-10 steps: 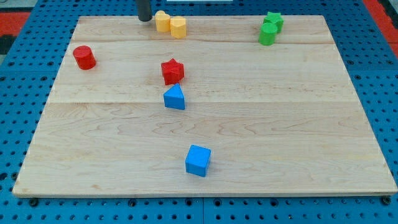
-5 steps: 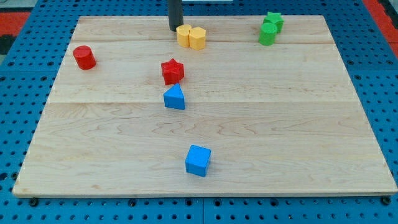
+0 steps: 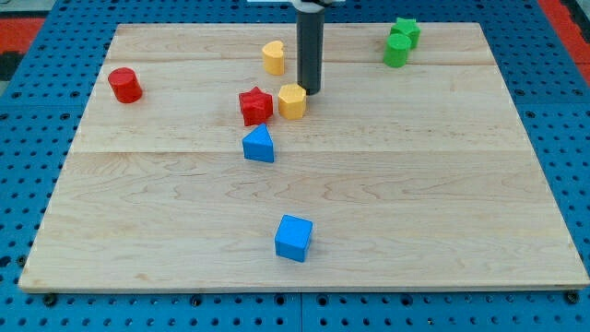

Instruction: Place the yellow hexagon horizontally towards the red star

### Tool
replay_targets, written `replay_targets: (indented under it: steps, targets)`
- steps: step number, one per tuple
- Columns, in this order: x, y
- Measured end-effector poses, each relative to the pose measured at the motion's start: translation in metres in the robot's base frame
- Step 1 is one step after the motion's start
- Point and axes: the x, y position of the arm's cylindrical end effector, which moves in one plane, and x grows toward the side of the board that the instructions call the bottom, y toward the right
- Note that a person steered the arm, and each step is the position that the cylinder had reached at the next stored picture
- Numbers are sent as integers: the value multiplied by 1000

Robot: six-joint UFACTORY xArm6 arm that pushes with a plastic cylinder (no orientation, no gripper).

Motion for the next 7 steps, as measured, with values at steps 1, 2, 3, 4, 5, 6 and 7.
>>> replay_targets:
  steps: [1,2,3,4,5,6,7]
  targets:
    - [10,9]
    - [-5,9]
    - [-33,-46]
    - [6,-51]
    - [-8,-36]
    - [-15,-2]
    - [36,6]
